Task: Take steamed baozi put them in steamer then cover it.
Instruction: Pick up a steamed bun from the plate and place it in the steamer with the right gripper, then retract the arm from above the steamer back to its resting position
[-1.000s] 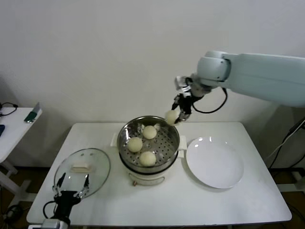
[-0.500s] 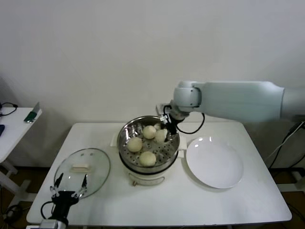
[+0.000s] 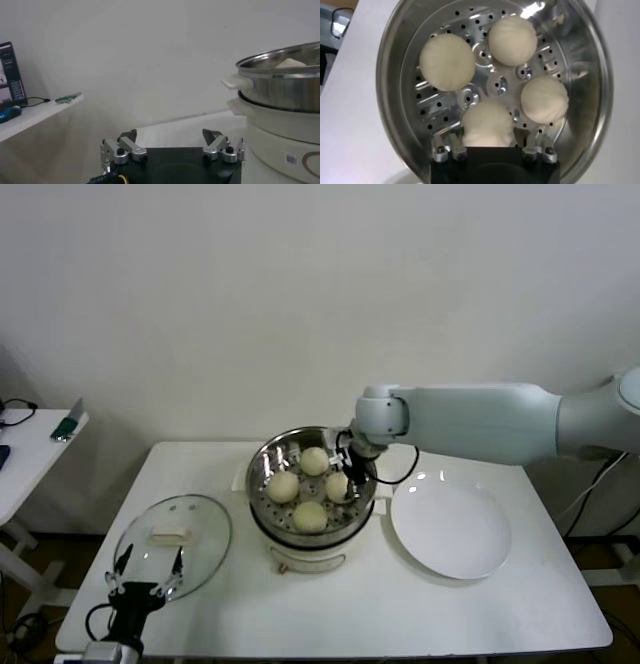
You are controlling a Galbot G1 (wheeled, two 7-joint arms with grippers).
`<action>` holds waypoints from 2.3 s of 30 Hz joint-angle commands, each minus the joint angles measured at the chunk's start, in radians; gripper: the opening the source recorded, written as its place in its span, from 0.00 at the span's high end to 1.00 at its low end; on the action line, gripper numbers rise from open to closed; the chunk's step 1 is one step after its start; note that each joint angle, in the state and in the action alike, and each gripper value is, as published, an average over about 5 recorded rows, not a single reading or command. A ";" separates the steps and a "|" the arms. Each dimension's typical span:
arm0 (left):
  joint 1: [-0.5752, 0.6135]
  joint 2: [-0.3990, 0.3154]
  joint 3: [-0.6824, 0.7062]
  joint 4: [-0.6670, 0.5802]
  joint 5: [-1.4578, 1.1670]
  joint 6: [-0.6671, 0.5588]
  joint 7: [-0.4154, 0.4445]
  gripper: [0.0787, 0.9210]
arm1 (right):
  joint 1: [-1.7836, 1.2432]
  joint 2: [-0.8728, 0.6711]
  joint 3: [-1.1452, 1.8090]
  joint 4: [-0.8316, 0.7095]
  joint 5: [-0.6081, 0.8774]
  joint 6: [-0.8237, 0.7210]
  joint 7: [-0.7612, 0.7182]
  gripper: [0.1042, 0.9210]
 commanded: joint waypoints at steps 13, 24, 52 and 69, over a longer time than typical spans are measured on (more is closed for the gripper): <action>-0.009 0.004 -0.002 -0.001 -0.011 0.002 -0.008 0.12 | -0.164 -0.331 0.545 -0.027 0.248 0.097 0.288 0.12; -0.032 0.010 0.005 0.010 0.147 -0.059 -0.046 0.12 | -0.881 -0.603 1.267 0.100 0.256 0.252 0.708 0.12; -0.038 0.111 -0.054 0.287 1.288 -0.134 -0.420 0.12 | -2.274 -0.164 2.166 0.286 -0.058 0.812 0.577 0.12; -0.270 0.097 0.002 0.504 1.382 -0.067 -0.429 0.12 | -2.334 -0.067 2.168 0.360 -0.089 0.876 0.571 0.12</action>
